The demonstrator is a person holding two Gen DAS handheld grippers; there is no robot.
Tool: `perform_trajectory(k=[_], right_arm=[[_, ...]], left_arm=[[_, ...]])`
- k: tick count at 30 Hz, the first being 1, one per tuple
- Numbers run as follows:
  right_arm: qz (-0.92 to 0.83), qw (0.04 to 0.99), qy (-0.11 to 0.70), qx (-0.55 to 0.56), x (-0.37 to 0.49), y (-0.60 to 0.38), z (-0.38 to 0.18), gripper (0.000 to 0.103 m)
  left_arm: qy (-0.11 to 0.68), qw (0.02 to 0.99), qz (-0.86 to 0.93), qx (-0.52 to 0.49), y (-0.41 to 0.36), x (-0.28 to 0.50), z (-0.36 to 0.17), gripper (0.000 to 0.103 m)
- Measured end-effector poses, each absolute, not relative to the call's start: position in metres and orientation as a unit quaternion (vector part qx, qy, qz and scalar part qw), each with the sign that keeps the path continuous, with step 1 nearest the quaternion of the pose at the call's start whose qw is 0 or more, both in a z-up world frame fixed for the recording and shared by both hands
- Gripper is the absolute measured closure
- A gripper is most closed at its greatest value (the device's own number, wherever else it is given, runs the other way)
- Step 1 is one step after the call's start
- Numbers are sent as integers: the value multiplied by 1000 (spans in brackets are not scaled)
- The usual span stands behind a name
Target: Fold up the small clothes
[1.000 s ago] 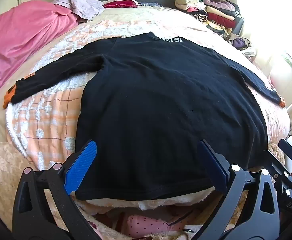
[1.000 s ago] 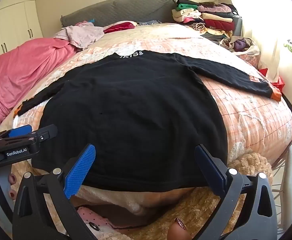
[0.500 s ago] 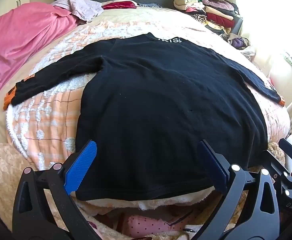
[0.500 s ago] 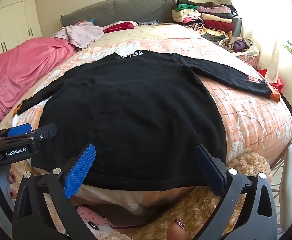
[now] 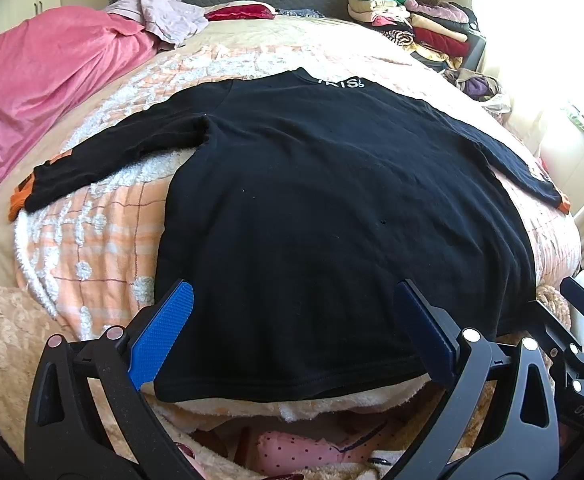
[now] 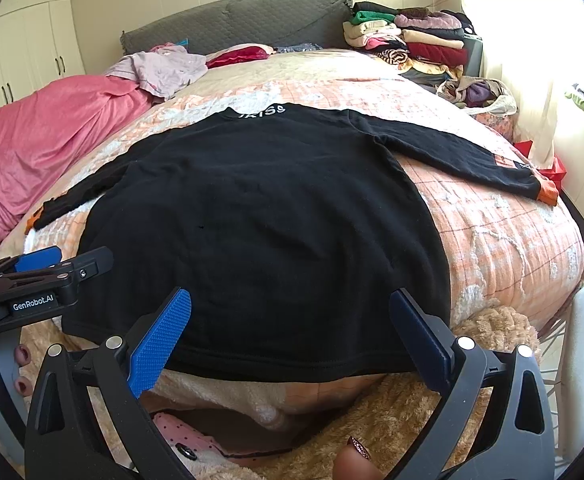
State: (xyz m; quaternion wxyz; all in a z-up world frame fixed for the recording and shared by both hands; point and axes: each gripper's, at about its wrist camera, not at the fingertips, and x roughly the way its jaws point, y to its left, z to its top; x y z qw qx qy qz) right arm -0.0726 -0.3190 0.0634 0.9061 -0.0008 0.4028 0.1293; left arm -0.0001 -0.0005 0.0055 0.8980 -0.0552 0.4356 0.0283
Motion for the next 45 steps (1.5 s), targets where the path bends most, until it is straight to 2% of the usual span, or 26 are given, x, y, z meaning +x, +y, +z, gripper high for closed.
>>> perform_trajectory(k=[45], right_arm=[[128, 905, 405, -4, -73, -316, 65, 4]], left_arm=[[433, 900, 24, -51, -4, -2, 1, 8]])
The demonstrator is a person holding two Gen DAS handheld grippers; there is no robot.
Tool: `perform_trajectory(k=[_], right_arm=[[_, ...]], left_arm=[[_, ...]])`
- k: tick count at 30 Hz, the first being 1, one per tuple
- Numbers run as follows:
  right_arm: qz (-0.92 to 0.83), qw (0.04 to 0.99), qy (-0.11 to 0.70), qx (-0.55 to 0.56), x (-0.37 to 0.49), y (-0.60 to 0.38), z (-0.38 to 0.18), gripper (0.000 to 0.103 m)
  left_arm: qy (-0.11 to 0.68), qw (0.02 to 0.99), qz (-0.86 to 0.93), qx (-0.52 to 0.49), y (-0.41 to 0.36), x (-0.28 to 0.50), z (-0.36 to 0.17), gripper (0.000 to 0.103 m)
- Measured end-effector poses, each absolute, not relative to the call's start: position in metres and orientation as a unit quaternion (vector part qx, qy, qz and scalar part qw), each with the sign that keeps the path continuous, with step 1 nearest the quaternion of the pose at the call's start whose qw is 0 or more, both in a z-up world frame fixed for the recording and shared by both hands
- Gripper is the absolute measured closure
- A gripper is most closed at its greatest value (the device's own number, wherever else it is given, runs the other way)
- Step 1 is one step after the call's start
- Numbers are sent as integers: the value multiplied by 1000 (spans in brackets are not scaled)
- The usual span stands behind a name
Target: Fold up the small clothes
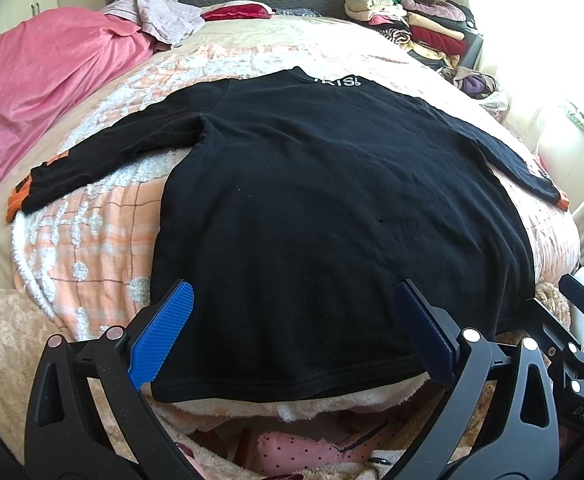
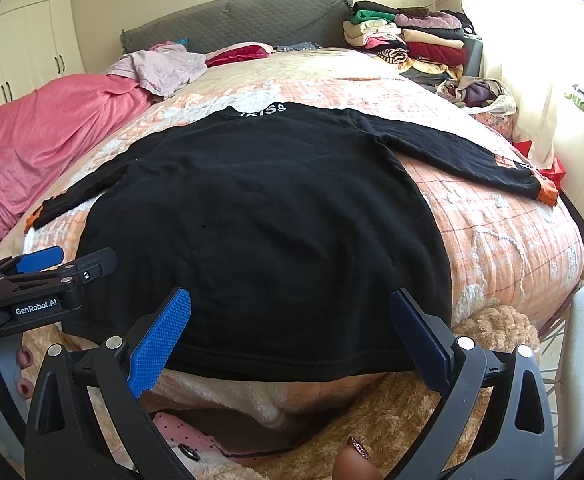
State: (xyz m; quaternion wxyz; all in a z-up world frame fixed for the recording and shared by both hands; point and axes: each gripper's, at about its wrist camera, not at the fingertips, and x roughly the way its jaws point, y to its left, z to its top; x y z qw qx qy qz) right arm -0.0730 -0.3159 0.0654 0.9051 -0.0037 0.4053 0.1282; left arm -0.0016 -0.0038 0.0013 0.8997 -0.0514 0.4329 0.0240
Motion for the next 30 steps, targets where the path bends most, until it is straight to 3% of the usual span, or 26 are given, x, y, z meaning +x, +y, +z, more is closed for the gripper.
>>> perform_trajectory(k=[30], right_arm=[[141, 899, 413, 33, -2, -316, 91, 4]], left_arm=[[433, 899, -8, -61, -2, 64, 19, 8]])
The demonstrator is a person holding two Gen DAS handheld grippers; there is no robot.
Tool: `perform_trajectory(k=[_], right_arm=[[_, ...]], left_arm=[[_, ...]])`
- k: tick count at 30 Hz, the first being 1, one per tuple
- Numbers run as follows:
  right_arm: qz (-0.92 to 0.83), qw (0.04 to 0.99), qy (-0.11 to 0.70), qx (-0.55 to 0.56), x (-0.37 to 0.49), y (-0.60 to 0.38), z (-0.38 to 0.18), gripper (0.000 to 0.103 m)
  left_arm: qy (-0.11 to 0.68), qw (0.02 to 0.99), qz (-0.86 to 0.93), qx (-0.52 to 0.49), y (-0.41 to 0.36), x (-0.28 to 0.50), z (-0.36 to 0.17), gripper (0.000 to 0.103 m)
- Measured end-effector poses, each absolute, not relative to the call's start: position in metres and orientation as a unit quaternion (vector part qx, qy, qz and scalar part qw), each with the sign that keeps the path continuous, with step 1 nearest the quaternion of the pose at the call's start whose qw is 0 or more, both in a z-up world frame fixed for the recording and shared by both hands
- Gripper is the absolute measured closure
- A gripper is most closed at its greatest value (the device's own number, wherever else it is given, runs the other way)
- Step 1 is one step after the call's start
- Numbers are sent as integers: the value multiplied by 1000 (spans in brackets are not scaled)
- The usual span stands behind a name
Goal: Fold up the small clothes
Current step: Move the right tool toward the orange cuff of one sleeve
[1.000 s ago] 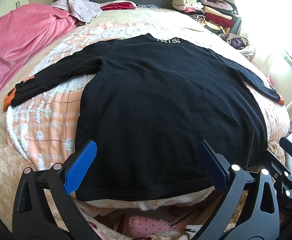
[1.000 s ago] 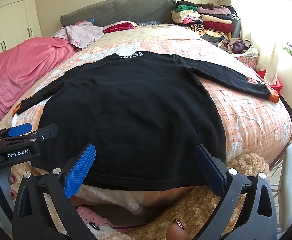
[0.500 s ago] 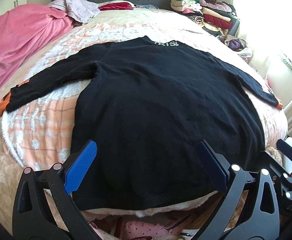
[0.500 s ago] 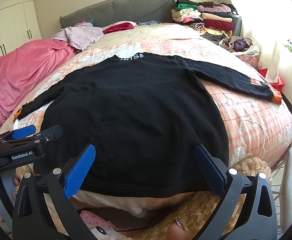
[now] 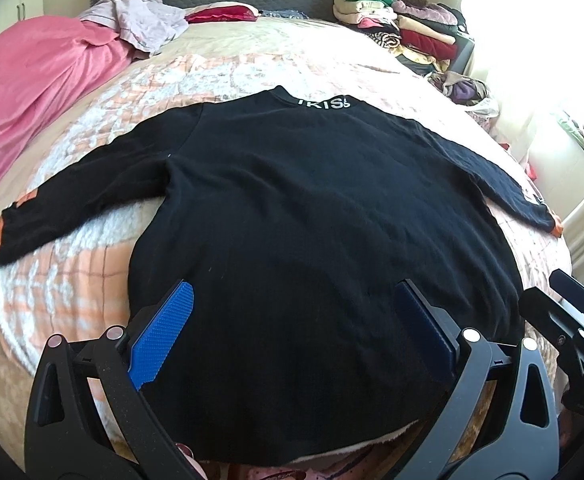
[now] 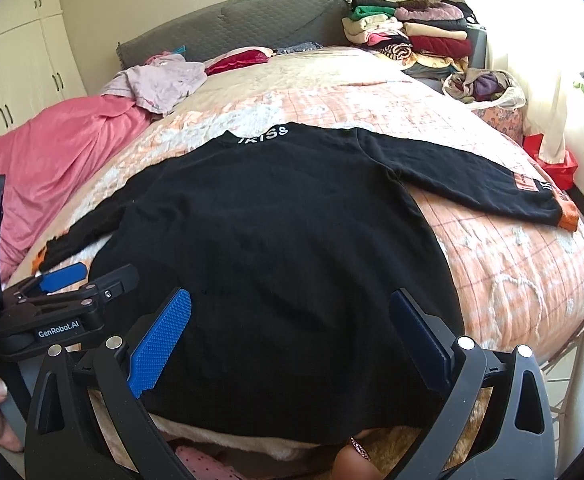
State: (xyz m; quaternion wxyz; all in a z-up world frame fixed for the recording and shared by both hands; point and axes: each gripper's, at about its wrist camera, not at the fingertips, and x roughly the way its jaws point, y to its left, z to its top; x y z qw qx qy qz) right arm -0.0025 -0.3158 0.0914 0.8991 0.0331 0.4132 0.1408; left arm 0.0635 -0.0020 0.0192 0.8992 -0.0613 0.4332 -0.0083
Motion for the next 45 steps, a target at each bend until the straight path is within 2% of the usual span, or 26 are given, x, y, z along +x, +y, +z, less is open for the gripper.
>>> perform_trajectory(k=[17, 38, 45], right_arm=[[131, 898, 413, 80, 62, -332, 110, 4], [104, 924, 361, 70, 123, -341, 152, 4], [56, 929, 352, 94, 148, -373, 154, 4]], left_arm=[[417, 907, -25, -59, -7, 126, 47, 8], [411, 909, -40, -57, -10, 194, 72, 8], [413, 907, -52, -65, -22, 217, 76, 8]])
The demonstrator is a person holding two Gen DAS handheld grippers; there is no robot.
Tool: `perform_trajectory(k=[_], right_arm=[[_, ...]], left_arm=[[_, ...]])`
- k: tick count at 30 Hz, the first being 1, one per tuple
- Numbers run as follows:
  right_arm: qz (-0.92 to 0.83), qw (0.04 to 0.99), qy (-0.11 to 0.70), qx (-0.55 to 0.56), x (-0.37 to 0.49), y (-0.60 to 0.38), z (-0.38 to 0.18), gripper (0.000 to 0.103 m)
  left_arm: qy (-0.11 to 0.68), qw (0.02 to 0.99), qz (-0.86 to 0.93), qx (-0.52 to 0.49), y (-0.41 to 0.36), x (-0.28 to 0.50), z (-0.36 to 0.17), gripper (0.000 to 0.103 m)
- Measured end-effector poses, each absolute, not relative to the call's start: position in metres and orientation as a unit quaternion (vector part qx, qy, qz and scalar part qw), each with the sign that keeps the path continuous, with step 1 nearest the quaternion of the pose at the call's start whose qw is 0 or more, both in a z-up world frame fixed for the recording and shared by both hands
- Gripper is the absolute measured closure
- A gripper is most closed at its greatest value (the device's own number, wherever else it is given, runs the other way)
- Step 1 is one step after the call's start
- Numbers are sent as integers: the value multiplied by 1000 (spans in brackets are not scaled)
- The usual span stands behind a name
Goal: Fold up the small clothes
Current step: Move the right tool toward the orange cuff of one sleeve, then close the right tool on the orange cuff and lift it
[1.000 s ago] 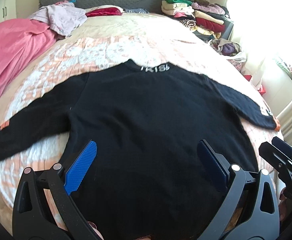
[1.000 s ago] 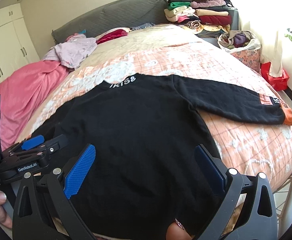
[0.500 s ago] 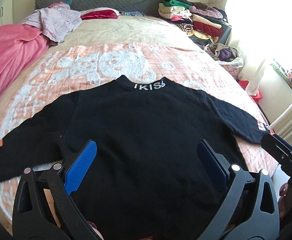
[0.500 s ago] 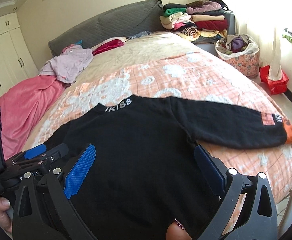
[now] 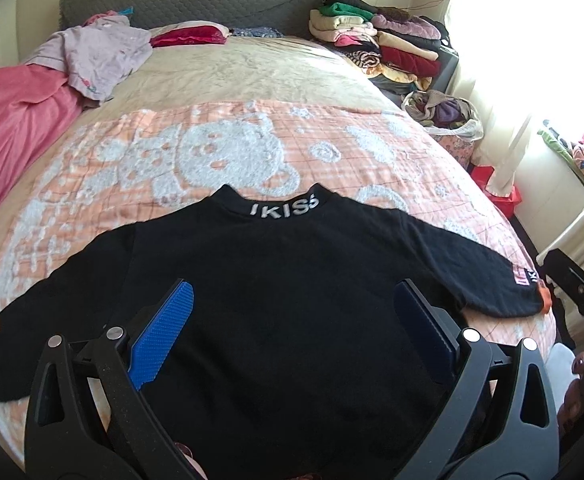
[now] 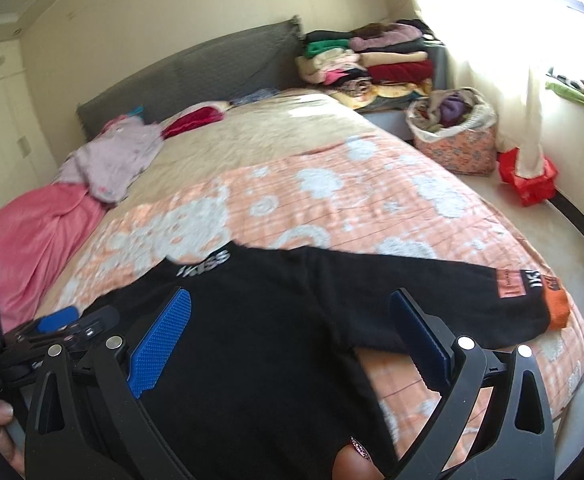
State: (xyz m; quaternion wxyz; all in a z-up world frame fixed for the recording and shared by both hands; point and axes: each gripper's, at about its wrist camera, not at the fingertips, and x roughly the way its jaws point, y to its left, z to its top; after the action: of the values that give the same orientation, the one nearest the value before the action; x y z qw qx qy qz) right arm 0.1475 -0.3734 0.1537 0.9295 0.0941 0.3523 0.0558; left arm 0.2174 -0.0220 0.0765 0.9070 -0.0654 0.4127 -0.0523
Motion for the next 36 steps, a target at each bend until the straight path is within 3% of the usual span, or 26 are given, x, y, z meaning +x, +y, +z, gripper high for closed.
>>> perform_trajectory(k=[19, 36], right_arm=[[-122, 904, 359, 197, 176, -515, 105, 4], [-258, 842, 404, 249, 169, -596, 16, 4]], left_arm=[[430, 898, -79, -55, -62, 265, 50, 8], [464, 877, -121, -26, -97, 280, 0, 8]])
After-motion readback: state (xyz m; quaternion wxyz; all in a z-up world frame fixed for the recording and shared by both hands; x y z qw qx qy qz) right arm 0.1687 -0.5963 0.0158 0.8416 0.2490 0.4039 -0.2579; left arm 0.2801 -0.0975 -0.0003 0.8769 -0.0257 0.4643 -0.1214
